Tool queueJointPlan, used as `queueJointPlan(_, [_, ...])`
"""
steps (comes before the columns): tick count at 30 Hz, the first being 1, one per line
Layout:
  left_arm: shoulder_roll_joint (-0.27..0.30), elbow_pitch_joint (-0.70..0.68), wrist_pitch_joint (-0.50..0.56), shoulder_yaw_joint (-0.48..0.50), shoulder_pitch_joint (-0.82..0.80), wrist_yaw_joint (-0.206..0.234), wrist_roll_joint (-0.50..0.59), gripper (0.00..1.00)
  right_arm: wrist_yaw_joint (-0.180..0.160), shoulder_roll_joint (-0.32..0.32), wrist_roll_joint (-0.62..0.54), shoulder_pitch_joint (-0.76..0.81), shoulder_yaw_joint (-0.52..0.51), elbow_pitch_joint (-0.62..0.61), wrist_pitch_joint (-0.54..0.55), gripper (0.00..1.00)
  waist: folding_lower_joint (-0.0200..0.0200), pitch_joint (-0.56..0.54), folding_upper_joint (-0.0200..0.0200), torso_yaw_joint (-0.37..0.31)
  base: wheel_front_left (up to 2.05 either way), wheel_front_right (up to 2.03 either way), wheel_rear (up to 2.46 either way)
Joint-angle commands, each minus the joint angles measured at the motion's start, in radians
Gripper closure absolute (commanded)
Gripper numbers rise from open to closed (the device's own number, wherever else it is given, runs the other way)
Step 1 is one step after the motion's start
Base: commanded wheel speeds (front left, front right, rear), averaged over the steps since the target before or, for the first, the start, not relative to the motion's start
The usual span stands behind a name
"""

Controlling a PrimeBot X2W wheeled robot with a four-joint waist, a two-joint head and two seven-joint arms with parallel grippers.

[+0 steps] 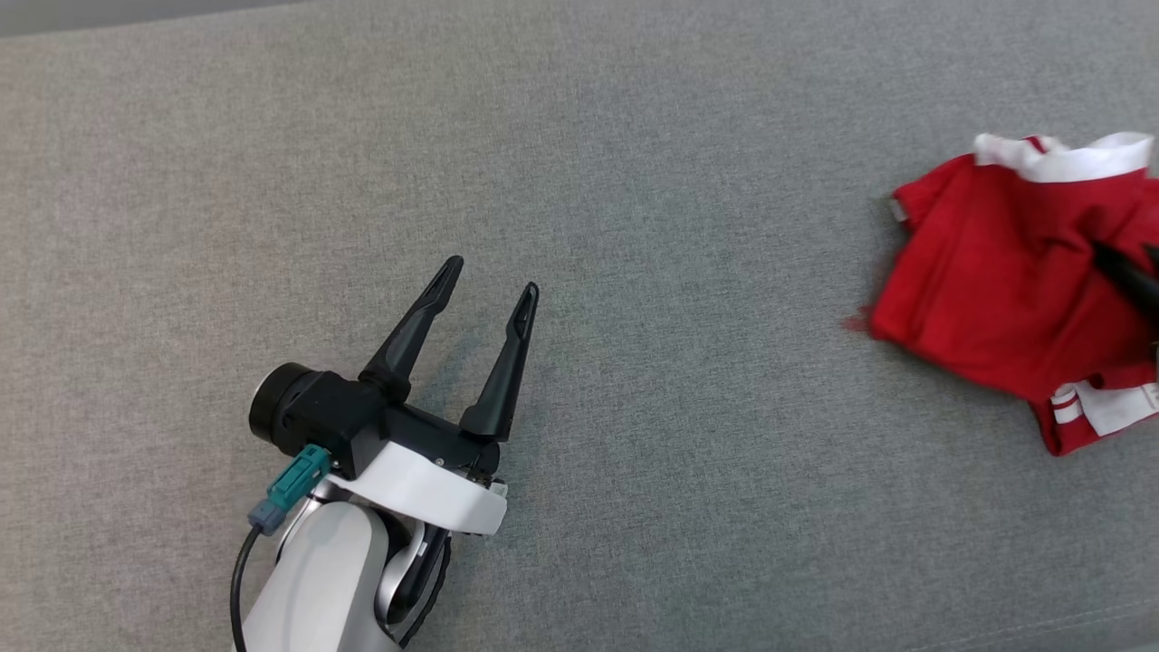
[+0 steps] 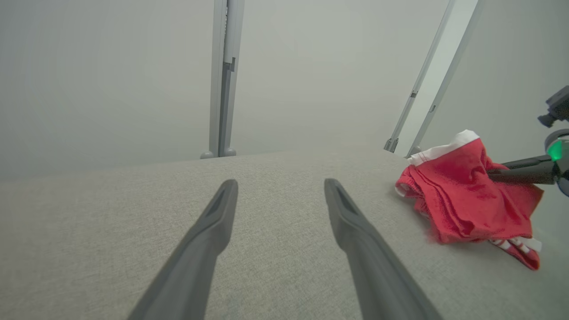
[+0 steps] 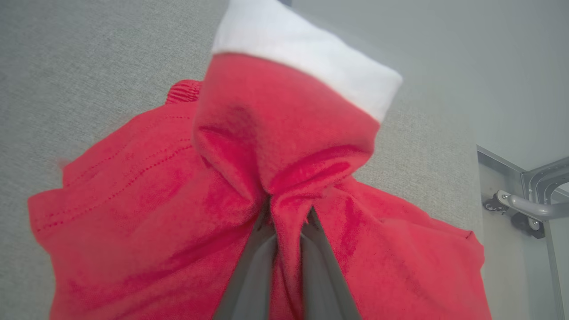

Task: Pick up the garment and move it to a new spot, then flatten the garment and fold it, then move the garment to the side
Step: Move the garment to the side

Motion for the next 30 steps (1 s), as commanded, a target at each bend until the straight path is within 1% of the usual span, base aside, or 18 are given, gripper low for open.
queueJointPlan(1, [0.005, -0.004, -0.003, -0.002, -0.020, -0.001, 0.006, 0.00, -0.001, -0.036, -0.007, -0.014, 0.000, -0.006, 0.009, 1.00, 0.0000, 0.018, 0.0000, 0.004, 0.00, 0.00, 0.00])
queueJointPlan(5, [0.005, 0.003, -0.003, 0.002, -0.028, -0.001, 0.011, 0.00, -0.001, -0.115, -0.043, -0.027, -0.001, -0.006, 0.037, 1.00, 0.0000, 0.042, 0.0000, 0.011, 0.00, 0.00, 0.00])
queueJointPlan(6, [0.005, 0.003, -0.003, 0.002, -0.028, -0.001, 0.011, 0.00, -0.001, -0.115, -0.043, -0.027, -0.001, -0.006, 0.037, 1.00, 0.0000, 0.042, 0.0000, 0.011, 0.00, 0.00, 0.00])
queueJointPlan(8, [0.004, 0.005, -0.003, 0.001, -0.032, -0.002, 0.012, 0.00, -0.001, -0.144, -0.053, -0.033, -0.003, 0.007, 0.050, 1.00, 0.0000, 0.053, 0.0000, 0.015, 0.00, 0.00, 0.00])
queueJointPlan(12, [0.004, 0.003, -0.003, -0.006, -0.046, -0.002, 0.013, 0.00, -0.001, -0.179, -0.109, -0.041, -0.003, 0.051, 0.077, 1.00, 0.0000, 0.077, 0.0000, 0.026, 0.00, 0.00, 0.00])
queueJointPlan(16, [0.005, 0.001, -0.003, -0.015, -0.058, -0.002, 0.005, 0.00, -0.001, -0.182, -0.158, -0.032, -0.008, 0.107, 0.092, 1.00, 0.0000, 0.104, 0.0000, 0.043, 0.00, 0.00, 0.00])
queueJointPlan(20, [0.004, 0.003, -0.003, -0.021, -0.068, -0.002, 0.001, 0.00, -0.001, -0.161, -0.186, -0.011, -0.022, 0.177, 0.097, 1.00, 0.0000, 0.120, 0.0000, 0.059, 0.00, 0.00, 0.00])
queueJointPlan(23, [0.005, 0.008, -0.003, -0.021, -0.067, -0.002, 0.001, 0.00, -0.001, -0.136, -0.177, 0.007, -0.050, 0.239, 0.097, 1.00, 0.0000, 0.119, 0.0000, 0.068, 0.00, 0.00, 0.00])
queueJointPlan(24, [0.004, 0.011, -0.003, -0.020, -0.065, -0.002, 0.000, 0.00, -0.001, -0.126, -0.176, 0.013, -0.061, 0.257, 0.086, 0.59, 0.0000, 0.115, 0.0000, 0.071, 0.00, 0.00, 0.00])
queueJointPlan(25, [0.004, 0.013, -0.003, -0.019, -0.061, -0.002, -0.002, 0.00, -0.001, -0.116, -0.169, 0.022, -0.070, 0.274, 0.081, 0.00, 0.0000, 0.109, 0.0000, 0.072, 0.00, 0.00, 0.00])
queueJointPlan(30, [0.005, 0.028, -0.003, -0.012, -0.033, -0.002, -0.003, 0.00, -0.001, -0.073, -0.186, 0.030, -0.100, 0.342, 0.073, 0.00, 0.0000, 0.055, 0.0000, 0.070, 0.00, 0.00, 0.00])
